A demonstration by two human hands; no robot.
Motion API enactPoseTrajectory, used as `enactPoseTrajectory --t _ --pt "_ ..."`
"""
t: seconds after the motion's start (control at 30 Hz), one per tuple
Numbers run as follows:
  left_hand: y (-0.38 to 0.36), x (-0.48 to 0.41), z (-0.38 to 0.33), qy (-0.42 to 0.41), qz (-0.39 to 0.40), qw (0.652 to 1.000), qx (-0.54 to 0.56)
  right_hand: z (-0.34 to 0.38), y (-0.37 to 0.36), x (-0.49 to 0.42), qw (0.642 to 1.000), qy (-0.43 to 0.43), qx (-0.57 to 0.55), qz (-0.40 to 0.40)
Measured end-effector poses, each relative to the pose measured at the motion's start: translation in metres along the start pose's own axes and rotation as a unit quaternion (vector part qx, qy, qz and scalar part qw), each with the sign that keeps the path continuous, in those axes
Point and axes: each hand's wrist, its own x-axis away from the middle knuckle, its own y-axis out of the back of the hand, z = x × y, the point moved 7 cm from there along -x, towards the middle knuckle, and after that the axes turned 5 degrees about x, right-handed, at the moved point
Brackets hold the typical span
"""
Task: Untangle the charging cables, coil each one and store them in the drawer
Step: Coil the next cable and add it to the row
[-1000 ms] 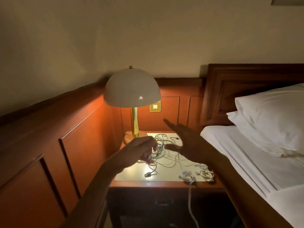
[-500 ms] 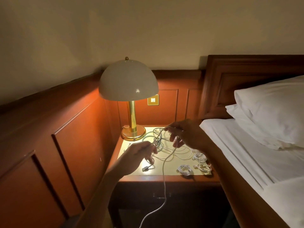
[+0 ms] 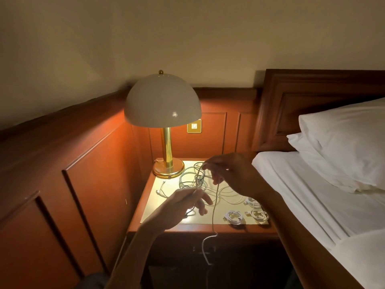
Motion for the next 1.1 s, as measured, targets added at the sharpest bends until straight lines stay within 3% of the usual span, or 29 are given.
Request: enactPoseTrajectory --t 0.07,0.2,0.4,0.53,0.63,0.7,0.77,0.83,0.93,1.0,1.1 --pt "-0.001 0.002 0.003 0.016 -0.001 1.000 0.008 -0.004 0.000 -0.001 1.000 -0.010 0.001 -0.017" --pt "-0.016 0.008 0.007 0.071 0.076 0.993 0.056 -0.024 -0.004 0.001 0.995 -0.069 -0.028 -0.063" --pt "-0.041 0.022 -0.001 0.130 0.153 0.954 0.224 -0.049 -0.015 0.006 0.975 -0.157 -0.092 -0.130" --pt "-0.034 0.020 -0.018 0.081 0.099 0.932 0.338 -0.052 -0.037 0.013 0.981 -0.169 -0.068 -0.059" --pt "-0.006 0.002 -0.026 0.016 -0.024 0.926 0.376 -0.044 -0.063 0.032 0.981 -0.167 -0.098 0.013" --pt "0.016 -0.008 -0.021 -0.019 -0.102 0.939 0.327 -0.030 -0.078 0.047 0.983 -0.146 -0.088 0.067" --pt "0.032 -0.012 -0.013 -0.029 -0.160 0.970 0.182 -0.018 -0.085 0.060 0.987 -0.114 -0.033 0.105" --pt "0.032 -0.013 -0.003 -0.032 -0.120 0.991 0.049 -0.009 -0.072 0.060 0.988 -0.084 0.063 0.111" --pt "0.004 -0.004 -0.002 -0.002 0.065 0.992 -0.105 0.010 -0.031 0.042 0.974 -0.047 0.197 0.104" --pt "-0.011 0.004 -0.001 0.052 0.160 0.983 -0.079 0.020 -0.008 0.027 0.969 -0.031 0.201 0.142" --pt "-0.016 0.015 -0.006 0.124 0.216 0.966 0.076 0.026 0.005 0.007 0.982 -0.014 0.022 0.187"
